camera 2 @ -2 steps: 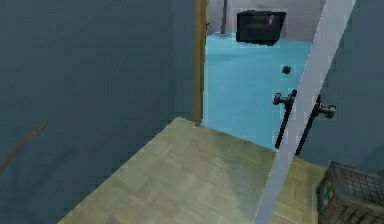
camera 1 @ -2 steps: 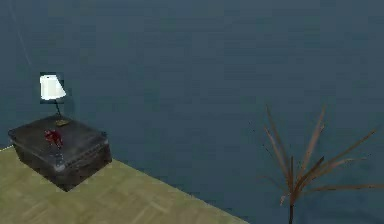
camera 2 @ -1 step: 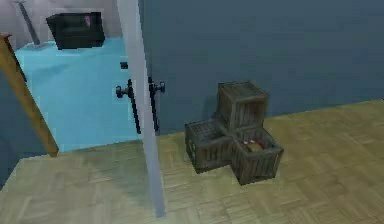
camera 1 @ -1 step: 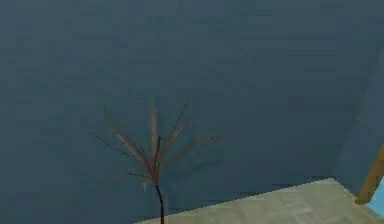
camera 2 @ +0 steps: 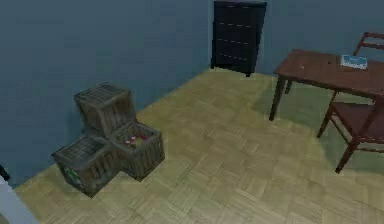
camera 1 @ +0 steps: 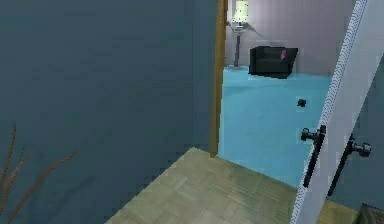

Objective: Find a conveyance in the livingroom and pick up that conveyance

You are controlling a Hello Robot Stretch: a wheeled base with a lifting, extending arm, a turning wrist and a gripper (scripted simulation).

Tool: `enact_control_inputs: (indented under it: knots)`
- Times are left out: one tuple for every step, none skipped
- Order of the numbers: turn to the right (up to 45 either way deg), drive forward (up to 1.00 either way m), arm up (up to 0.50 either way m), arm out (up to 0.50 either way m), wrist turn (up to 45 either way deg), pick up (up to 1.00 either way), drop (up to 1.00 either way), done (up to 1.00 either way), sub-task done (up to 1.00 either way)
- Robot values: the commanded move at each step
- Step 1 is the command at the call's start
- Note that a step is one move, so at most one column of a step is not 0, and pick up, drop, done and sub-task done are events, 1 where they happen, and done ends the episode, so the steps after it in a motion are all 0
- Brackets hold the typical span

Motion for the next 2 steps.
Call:
enact_control_inputs:
  knots:
    - [0.0,0.85,0.0,0.0,0.0,0.0,0.0,0.0,0.0]
    - [33.0,0.0,0.0,0.0,0.0,0.0,0.0,0.0,0.0]
